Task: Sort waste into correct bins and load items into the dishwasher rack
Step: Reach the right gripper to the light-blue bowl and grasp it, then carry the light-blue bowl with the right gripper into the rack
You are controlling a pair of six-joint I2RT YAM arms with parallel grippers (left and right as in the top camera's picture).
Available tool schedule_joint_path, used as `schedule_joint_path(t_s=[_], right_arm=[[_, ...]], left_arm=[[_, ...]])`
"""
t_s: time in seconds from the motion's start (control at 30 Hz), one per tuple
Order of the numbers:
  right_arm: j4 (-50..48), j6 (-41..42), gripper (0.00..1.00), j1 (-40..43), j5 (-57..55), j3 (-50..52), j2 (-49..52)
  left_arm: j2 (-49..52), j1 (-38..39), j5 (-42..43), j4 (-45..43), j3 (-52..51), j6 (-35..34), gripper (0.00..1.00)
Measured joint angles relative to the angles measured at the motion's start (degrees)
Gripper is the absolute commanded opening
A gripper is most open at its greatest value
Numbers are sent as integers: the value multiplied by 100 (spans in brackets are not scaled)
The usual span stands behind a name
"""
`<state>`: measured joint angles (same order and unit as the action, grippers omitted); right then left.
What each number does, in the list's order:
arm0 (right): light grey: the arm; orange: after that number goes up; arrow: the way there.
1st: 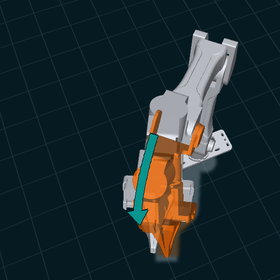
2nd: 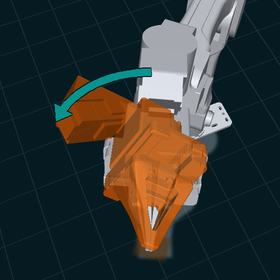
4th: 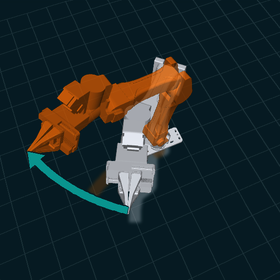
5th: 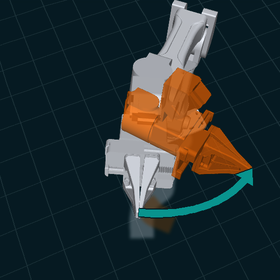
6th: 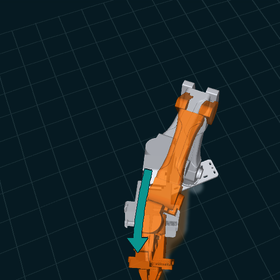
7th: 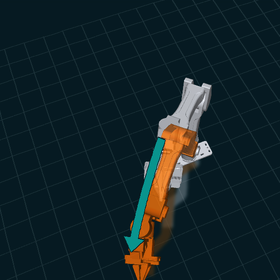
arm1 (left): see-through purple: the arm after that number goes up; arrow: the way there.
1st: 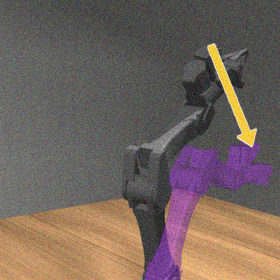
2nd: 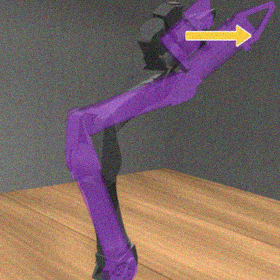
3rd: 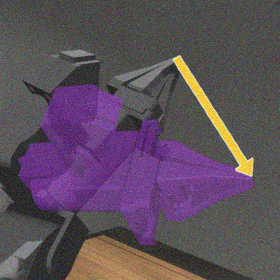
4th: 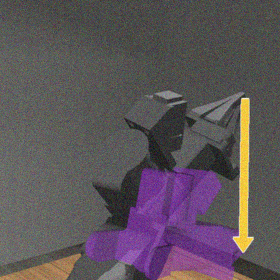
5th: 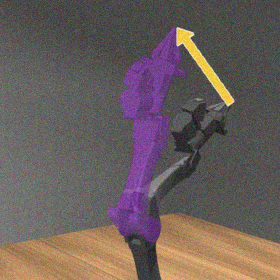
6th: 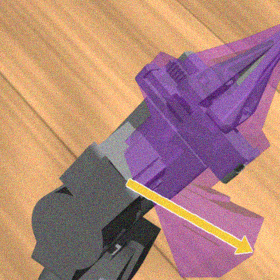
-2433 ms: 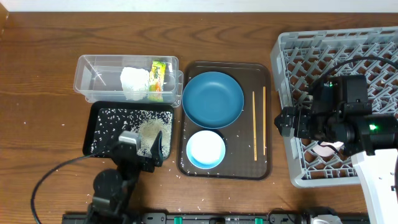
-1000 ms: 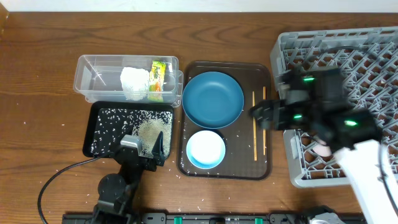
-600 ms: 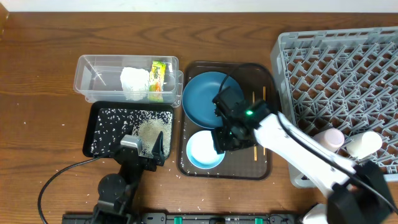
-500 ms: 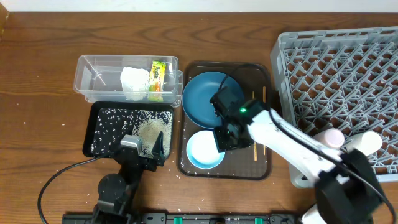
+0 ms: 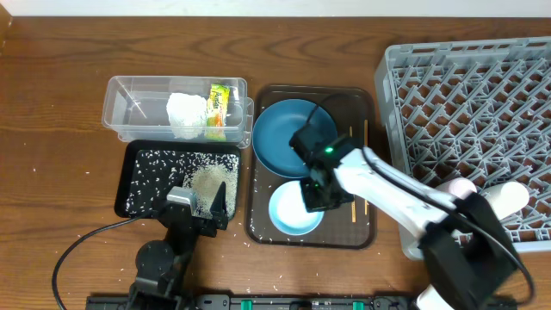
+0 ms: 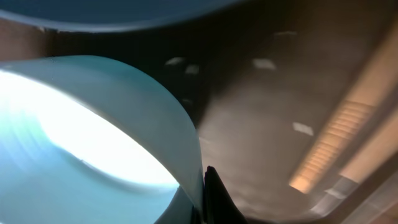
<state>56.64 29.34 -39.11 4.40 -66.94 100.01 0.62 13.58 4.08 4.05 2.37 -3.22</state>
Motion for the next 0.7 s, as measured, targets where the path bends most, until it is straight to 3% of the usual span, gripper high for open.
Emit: schedule_joint_path(t_s=[0.13, 0.37, 0.5, 0.7], right_arm=[[302, 4, 1, 160, -1029, -2, -1099], [-136, 236, 1, 1054, -4336, -35, -2933], [-925, 76, 1, 1840, -5379, -55, -3001], [-1725, -693, 1, 3086, -5991, -55, -2376]], left_arm=[[0, 0, 0, 0, 0, 0, 90], [0, 0, 0, 0, 0, 0, 90], [0, 0, 0, 0, 0, 2, 90], [0, 0, 0, 0, 0, 2, 90]])
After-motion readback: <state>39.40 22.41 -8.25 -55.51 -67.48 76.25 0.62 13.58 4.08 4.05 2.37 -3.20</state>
